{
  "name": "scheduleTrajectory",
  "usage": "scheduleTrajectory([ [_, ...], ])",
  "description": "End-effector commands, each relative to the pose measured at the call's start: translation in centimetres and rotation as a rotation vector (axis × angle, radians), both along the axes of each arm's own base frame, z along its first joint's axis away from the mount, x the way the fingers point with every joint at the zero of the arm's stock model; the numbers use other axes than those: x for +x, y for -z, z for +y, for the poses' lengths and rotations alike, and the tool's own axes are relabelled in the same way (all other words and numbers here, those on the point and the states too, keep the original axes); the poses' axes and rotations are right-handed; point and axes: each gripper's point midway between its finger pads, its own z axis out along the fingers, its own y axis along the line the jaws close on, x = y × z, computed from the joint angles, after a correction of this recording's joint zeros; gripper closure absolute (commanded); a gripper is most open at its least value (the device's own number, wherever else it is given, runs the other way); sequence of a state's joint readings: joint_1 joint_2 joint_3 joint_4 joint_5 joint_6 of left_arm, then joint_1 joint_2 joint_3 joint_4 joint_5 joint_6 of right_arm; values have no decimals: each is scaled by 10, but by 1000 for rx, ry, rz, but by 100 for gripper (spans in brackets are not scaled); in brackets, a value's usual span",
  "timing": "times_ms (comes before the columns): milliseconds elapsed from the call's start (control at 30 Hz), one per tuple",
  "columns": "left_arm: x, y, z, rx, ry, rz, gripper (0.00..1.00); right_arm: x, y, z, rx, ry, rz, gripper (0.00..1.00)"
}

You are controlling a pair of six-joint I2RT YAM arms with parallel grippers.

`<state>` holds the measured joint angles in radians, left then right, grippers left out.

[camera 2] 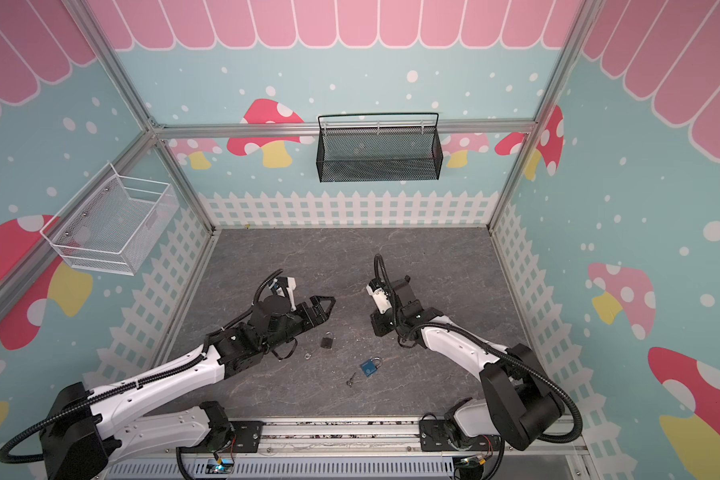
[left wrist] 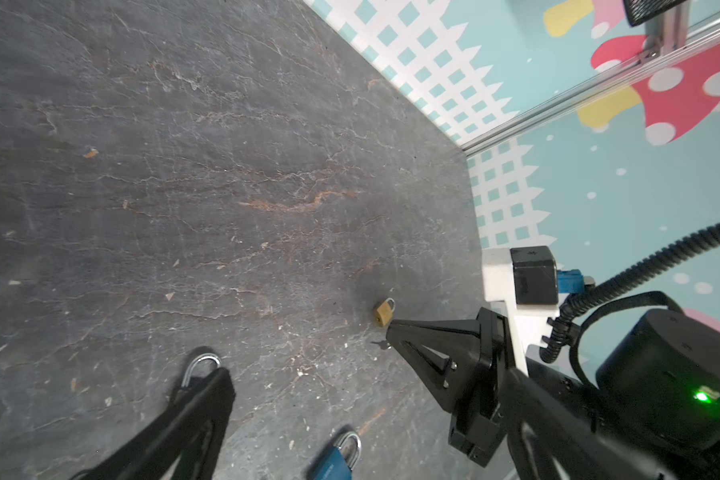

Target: Unlock with the key

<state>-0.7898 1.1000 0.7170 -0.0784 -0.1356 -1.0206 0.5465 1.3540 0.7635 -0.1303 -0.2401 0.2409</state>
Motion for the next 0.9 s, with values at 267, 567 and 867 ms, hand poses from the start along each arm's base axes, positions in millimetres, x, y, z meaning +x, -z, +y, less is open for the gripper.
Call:
scheduleTrajectory([
  [267,-12,-26,5,-164,8,19,4,-15,-100,37,271,-133,-99,100],
  [567,-9,-36,19,39,67,-241,21,-17,-140,44,392,-64,-25,100],
  [867,-13,-54,-15,268,351,-595,37,-24,-174,45,450,-43,3,100],
])
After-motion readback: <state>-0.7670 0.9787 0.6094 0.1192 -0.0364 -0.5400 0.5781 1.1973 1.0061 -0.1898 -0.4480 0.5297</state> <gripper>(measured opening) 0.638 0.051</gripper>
